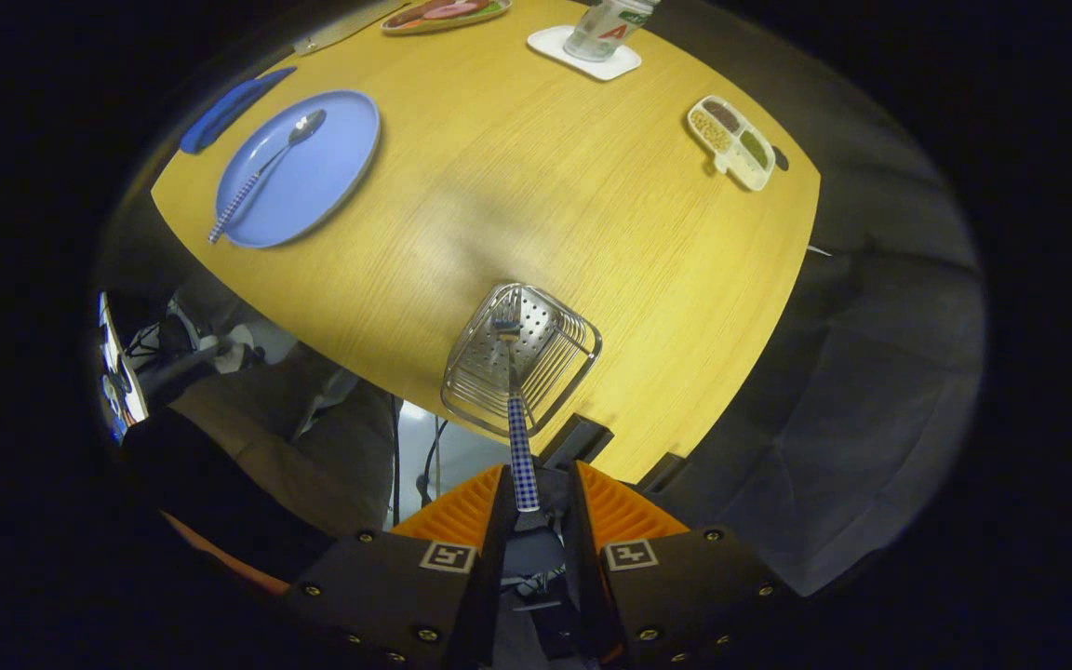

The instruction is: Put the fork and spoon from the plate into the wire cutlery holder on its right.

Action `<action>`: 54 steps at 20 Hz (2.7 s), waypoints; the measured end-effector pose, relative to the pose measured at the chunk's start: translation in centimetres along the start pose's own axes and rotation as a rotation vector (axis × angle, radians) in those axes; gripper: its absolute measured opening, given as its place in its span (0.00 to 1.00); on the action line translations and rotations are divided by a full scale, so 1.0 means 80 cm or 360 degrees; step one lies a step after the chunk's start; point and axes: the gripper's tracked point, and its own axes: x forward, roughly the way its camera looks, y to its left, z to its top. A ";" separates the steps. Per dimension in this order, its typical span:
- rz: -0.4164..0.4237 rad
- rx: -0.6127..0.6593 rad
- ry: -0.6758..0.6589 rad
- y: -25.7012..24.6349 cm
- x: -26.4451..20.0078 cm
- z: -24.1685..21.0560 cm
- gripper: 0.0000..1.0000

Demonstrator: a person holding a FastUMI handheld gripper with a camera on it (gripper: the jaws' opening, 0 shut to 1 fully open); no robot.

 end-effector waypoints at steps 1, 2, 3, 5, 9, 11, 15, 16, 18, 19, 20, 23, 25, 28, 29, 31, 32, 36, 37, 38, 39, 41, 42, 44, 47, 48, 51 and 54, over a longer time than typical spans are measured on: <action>-0.0030 0.0062 -0.0106 -0.001 -0.006 0.006 0.45; -0.0039 0.0133 -0.0165 0.004 -0.008 0.004 0.53; -0.0018 0.0202 -0.0195 0.015 -0.010 -0.003 0.61; -0.0004 0.0308 -0.0221 0.033 -0.009 -0.020 0.59; -0.0031 0.0512 -0.0403 0.058 -0.020 -0.026 0.68; -0.0052 0.0614 -0.0545 0.074 -0.029 -0.014 0.70; 0.0024 0.0624 -0.0755 0.128 -0.038 0.020 0.73; 0.0043 0.0612 -0.0772 0.141 -0.038 0.026 0.73; 0.0094 0.0611 -0.0832 0.162 -0.043 0.041 0.73; 0.0109 0.0617 -0.0868 0.170 -0.047 0.046 0.80; 0.0125 0.0610 -0.0909 0.177 -0.051 0.053 0.84; 0.0170 0.0536 -0.1093 0.205 -0.070 0.089 0.98; 0.0219 0.0527 -0.1179 0.228 -0.080 0.110 0.98; 0.0205 0.0598 -0.1247 0.246 -0.089 0.134 0.98; 0.0193 0.0579 -0.1259 0.252 -0.091 0.143 0.98; 0.0199 0.0573 -0.1249 0.269 -0.089 0.152 0.98; 0.0211 0.0581 -0.1239 0.276 -0.085 0.159 0.98; 0.0189 0.0621 -0.1222 0.289 -0.083 0.172 0.98; 0.0168 0.0642 -0.1225 0.289 -0.082 0.175 0.98; 0.0165 0.0657 -0.1234 0.290 -0.078 0.183 0.98; 0.0170 0.0668 -0.1242 0.295 -0.077 0.189 0.98; 0.0186 0.0668 -0.1238 0.306 -0.076 0.197 0.98; 0.0193 0.0671 -0.1232 0.311 -0.072 0.200 0.98; 0.0206 0.0673 -0.1215 0.320 -0.066 0.204 0.98; 0.0227 0.0676 -0.1182 0.327 -0.056 0.205 0.98; 0.0230 0.0674 -0.1171 0.328 -0.051 0.207 0.98; 0.0245 0.0644 -0.1106 0.338 -0.032 0.211 0.97; 0.0272 0.0623 -0.1010 0.351 0.001 0.218 0.98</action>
